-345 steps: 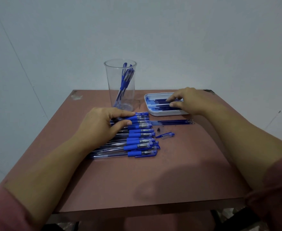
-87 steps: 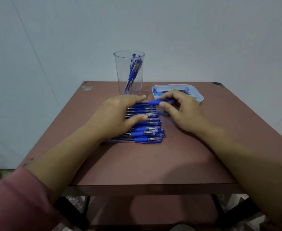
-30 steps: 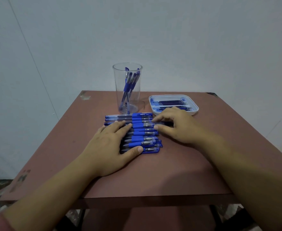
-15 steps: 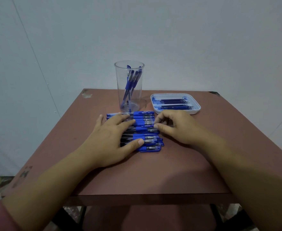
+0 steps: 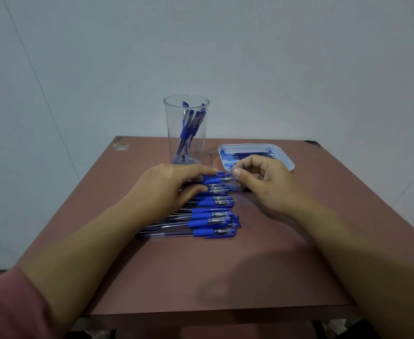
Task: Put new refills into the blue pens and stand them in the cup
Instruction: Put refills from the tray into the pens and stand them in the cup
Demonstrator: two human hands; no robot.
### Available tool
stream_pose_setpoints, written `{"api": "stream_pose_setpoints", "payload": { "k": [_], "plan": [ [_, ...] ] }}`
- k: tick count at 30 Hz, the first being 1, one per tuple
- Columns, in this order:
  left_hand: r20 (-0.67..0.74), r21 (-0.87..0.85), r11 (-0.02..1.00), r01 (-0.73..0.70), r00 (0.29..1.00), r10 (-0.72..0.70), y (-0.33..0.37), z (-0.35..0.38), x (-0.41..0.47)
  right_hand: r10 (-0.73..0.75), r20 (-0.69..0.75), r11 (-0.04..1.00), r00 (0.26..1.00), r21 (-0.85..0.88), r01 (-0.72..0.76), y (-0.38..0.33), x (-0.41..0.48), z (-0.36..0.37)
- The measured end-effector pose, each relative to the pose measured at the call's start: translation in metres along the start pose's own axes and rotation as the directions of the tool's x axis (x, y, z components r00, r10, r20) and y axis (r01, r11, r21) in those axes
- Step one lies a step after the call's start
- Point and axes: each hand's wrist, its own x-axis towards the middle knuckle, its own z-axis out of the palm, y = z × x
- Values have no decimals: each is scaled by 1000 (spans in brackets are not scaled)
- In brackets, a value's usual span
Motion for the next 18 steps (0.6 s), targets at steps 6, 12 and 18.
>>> {"api": "stream_pose_setpoints", "payload": {
  "k": [6, 12, 18],
  "plan": [
    [-10, -48, 998, 33, 999, -34, -10, -2, -2, -325, 56, 873, 944, -367, 323, 6, 5, -1],
    [27, -112, 990, 81, 997, -78, -11, 1, -1, -452, 23, 789, 892, -457, 411, 10, 12, 1],
    [47, -207, 969, 134, 991, -127, -10, 2, -3, -381, 26, 879, 924, -300, 371, 4, 8, 5]
  ]
}}
